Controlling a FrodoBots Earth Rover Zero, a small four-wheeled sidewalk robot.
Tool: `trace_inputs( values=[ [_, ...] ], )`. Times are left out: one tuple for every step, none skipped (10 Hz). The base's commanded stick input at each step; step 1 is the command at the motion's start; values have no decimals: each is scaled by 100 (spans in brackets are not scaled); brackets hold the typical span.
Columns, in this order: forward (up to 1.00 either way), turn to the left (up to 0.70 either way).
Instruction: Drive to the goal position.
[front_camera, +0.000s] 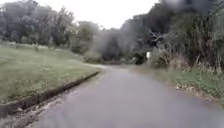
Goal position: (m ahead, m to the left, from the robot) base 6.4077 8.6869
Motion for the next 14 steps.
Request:
trace_inputs(
  values=[
    [100, -3],
    [100, -8],
    [100, -9],
    [100, -5],
    [100, -11],
    [100, -13],
    [100, -7],
    [100, -10],
    [100, -7],
    [100, -4],
    [100, -21],
    [100, -21],
    [100, -17],
    [100, -24]
  ],
)
